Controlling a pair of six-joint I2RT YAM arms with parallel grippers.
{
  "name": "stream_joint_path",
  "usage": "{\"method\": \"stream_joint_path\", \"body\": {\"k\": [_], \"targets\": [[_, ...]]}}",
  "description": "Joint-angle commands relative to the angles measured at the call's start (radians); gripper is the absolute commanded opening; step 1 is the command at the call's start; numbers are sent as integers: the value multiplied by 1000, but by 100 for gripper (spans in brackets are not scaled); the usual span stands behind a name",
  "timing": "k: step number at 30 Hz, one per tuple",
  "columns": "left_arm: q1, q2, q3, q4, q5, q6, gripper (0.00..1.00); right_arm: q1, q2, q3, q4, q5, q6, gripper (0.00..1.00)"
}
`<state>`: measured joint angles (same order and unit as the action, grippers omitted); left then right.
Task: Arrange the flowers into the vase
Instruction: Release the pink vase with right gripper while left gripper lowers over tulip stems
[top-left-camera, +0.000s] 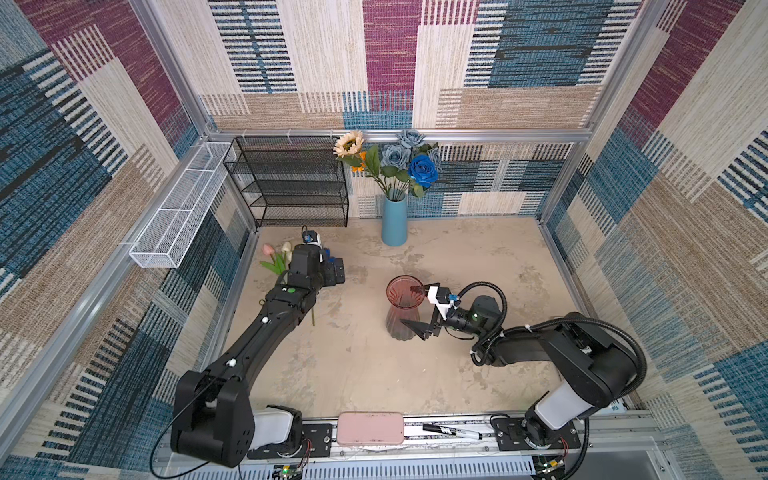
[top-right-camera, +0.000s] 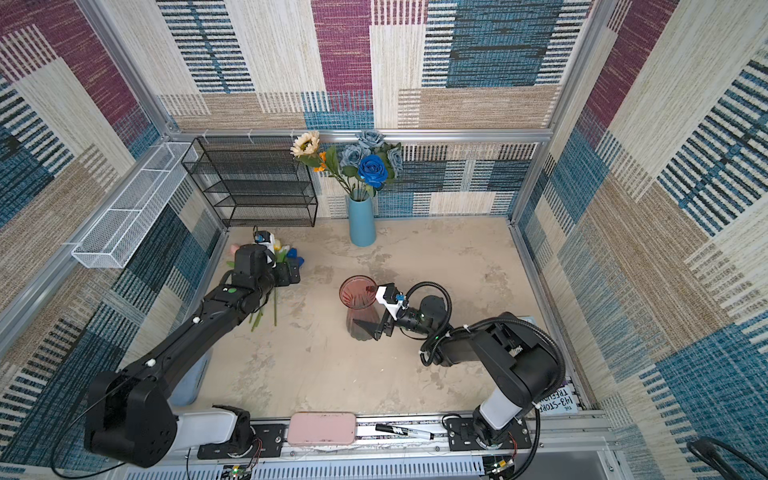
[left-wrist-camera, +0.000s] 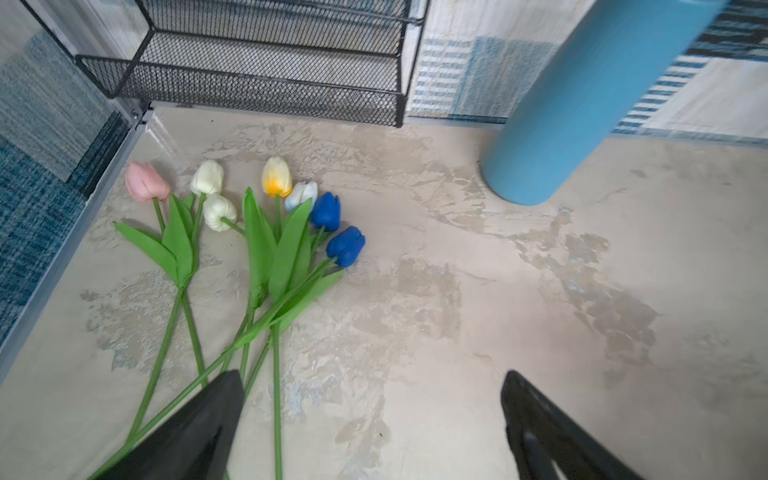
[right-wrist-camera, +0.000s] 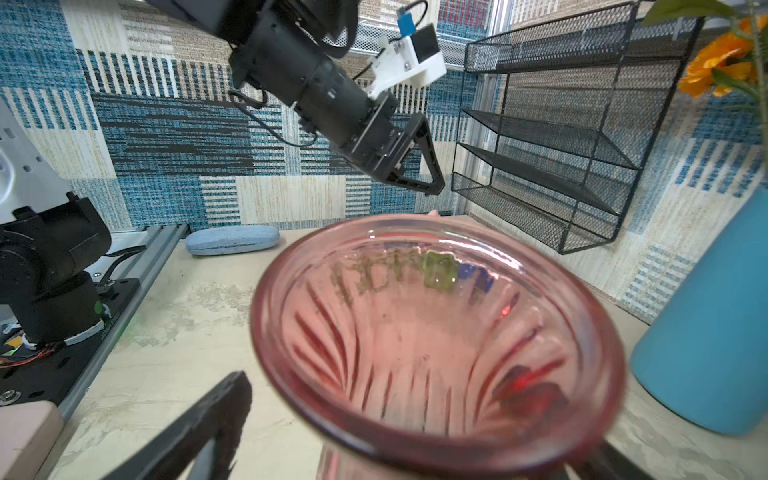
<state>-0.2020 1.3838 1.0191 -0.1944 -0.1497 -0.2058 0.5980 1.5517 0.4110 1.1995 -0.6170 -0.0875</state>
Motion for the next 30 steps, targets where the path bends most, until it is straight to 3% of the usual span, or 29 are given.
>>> {"method": "stream_joint_path", "body": {"k": [1, 7, 11, 16, 21, 25, 30], "targets": [[45, 115, 119, -201, 28, 14, 94, 2, -118, -58, -37, 99, -10, 100], [121, 393, 419, -476, 45, 93, 72, 1, -436, -173, -119, 287, -23, 100], [141, 514, 544, -579, 83, 185, 73, 0, -550, -189, -186, 304, -38, 100], [153, 612, 672, -784, 13, 293, 75, 0, -589, -229, -168, 313, -26, 100], [160, 593, 654, -871, -100, 348, 75, 1, -579, -302, -39, 305, 0, 100], [191, 539, 573, -811, -77, 412, 76, 2, -599, -320, -35, 305, -3, 100], [223, 571, 555, -775, -62, 476, 76, 2, -596, -336, -6, 325, 5, 100]]}}
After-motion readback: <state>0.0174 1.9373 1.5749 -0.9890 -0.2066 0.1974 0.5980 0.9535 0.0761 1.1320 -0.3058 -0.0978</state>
